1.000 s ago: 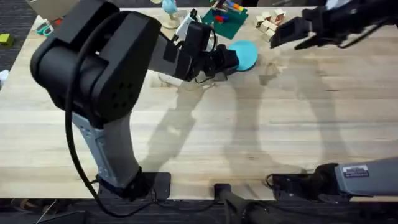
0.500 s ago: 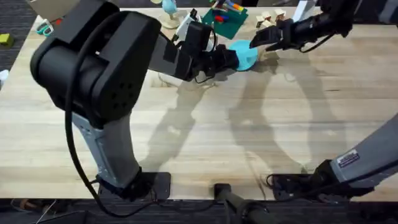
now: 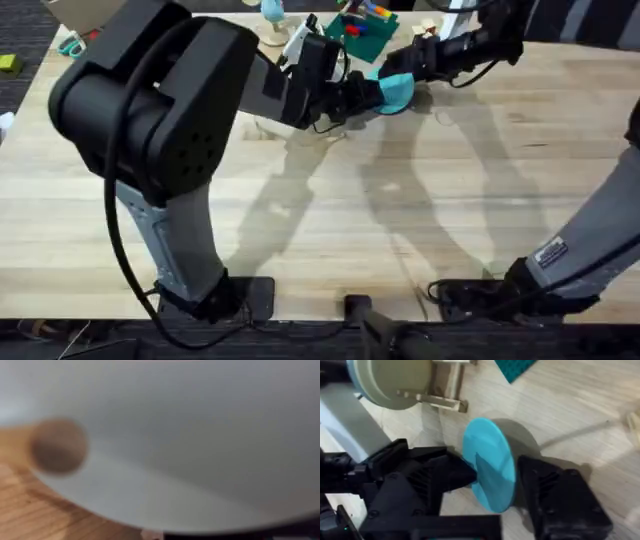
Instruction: Pick up the plates from the table one by one and place each into a slot on the dish rack.
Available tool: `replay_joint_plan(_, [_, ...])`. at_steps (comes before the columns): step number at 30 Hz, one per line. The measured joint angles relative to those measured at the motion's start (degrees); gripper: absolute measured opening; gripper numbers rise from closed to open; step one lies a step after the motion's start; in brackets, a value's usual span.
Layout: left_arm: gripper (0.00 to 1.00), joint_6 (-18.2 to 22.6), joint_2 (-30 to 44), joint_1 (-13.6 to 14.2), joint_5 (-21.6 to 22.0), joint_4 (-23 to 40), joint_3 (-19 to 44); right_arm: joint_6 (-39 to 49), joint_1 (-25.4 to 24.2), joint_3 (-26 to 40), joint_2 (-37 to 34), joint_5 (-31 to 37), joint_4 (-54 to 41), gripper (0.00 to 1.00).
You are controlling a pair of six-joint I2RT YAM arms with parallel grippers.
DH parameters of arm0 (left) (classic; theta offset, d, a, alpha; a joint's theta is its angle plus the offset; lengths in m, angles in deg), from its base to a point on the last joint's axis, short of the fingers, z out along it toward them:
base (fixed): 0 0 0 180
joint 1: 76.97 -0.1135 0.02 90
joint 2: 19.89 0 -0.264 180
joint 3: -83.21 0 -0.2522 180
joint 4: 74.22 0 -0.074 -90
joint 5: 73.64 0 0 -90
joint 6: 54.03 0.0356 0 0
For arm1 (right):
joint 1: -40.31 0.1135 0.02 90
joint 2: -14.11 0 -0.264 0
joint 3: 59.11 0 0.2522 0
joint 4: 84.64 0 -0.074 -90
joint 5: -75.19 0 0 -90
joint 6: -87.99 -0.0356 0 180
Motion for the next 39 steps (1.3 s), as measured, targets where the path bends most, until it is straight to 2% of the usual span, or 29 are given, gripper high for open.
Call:
replay_joint_plan(5, [0.04, 0.0, 0.0, 0.0, 0.0, 0.0, 0.0, -0.8, 0.0, 0.0, -1.0, 0.0, -0.2, 0.56])
replay_joint_plan(8, [0.04, 0.0, 0.0, 0.0, -0.1, 0.1, 0.0, -1.0, -0.2, 0.0, -1.0, 0.6, 0.0, 0.31])
replay_joint_plan(10, [0.041, -0.2, 0.0, -0.2, -0.6, 0.1, 0.0, -1.3, -0.7, 0.0, -0.9, 0.6, 0.0, 0.078])
replay_joint_plan(11, [0.041, -0.2, -0.2, -0.4, -0.7, 0.0, 0.0, -1.4, -1.0, 0.0, -0.9, 0.0, 0.0, 0.05])
replay_joint_plan(21, [0.043, -0.4, -0.3, -0.5, -0.8, -0.2, 0.0, -1.5, -1.1, 0.0, -0.8, -1.5, 0.0, 0.027])
replay_joint_plan(26, [0.041, -0.4, -0.5, -0.5, -0.9, 0.5, 0.0, -1.1, -1.7, 0.0, -0.5, -1.6, -2.8, 0.028])
replay_joint_plan(29, [0.042, -0.3, -1.7, 0.0, 0.3, 3.2, 0.0, 0.3, -2.0, 0.0, 0.5, -1.6, -6.4, 0.031])
replay_joint_plan(33, [0.041, 0.4, -4.6, 1.7, 4.1, 8.7, -0.2, 2.7, -2.0, 0.0, 3.6, 1.2, -11.5, 0.031])
replay_joint_plan(39, [0.041, 3.9, -13.7, 3.0, 10.0, 19.0, -0.8, 6.1, -2.2, 0.0, 10.8, 6.3, -16.4, 0.031])
